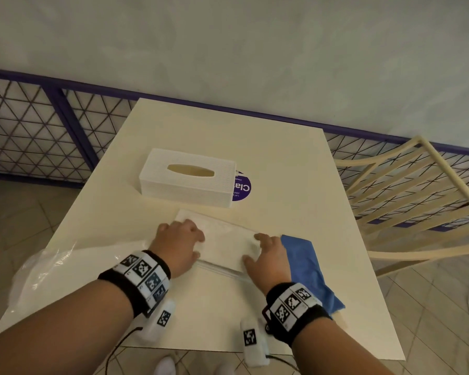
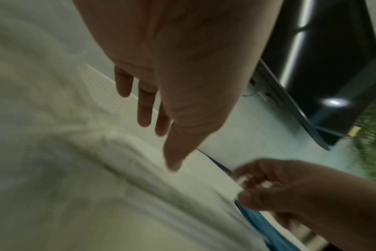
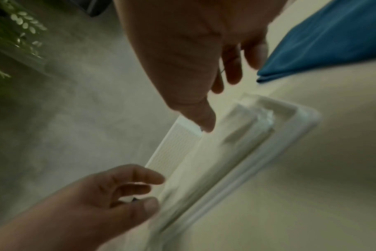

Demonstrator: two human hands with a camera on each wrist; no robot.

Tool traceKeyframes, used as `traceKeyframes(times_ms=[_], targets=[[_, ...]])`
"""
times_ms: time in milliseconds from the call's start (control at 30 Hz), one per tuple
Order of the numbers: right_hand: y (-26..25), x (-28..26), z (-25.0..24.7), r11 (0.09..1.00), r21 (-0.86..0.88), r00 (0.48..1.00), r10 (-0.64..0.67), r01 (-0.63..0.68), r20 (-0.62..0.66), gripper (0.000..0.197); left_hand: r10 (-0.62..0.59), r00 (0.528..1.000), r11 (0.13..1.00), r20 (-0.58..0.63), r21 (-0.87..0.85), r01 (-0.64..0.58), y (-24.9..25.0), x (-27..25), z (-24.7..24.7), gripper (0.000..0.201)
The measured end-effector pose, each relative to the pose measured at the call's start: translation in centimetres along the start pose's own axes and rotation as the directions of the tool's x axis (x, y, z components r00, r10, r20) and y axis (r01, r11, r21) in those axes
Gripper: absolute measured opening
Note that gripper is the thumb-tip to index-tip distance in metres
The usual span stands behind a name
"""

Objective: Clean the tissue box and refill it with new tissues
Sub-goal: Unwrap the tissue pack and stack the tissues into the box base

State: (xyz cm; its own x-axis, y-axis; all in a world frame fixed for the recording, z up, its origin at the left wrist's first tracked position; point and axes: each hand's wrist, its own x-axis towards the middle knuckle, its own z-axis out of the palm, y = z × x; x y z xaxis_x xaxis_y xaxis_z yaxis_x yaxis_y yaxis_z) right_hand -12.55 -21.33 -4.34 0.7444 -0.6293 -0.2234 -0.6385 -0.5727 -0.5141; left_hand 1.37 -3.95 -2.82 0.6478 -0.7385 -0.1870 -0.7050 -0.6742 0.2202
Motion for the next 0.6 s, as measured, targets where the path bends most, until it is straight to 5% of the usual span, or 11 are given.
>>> traceKeyframes(times_ms=[133, 300, 500, 600], targets=[[0.3, -0.8, 1.6, 0.965, -0.164, 0.96, -0.164, 0.204, 0.228, 0.052, 0.063, 0.983, 0.983, 0.172, 0.162, -0.091, 1.5, -0.7, 1.6, 0.05], [1.1, 2.4, 0.6, 0.95, -0.26, 0.97, -0.121, 0.175, 0.209, 0.044, 0.013, 0.986, 0.988, 0.168, 0.152, -0.039, 2.3, 1.4, 1.5, 0.063], [0.4, 4.8, -0.6, 0.968, -0.235, 0.978, -0.039, 0.089, 0.207, 0.047, -0.032, 0.945, 0.993, 0.326, 0.118, -0.007, 2.1, 2.6, 1.2, 0.085], [-0.2, 4.4, -0.6, 0.963, -0.258, 0.984, -0.034, 0.079, 0.174, 0.051, -0.057, 0.962, 0.996, 0.267, 0.078, 0.037, 1.2, 2.0, -0.3, 0.086]])
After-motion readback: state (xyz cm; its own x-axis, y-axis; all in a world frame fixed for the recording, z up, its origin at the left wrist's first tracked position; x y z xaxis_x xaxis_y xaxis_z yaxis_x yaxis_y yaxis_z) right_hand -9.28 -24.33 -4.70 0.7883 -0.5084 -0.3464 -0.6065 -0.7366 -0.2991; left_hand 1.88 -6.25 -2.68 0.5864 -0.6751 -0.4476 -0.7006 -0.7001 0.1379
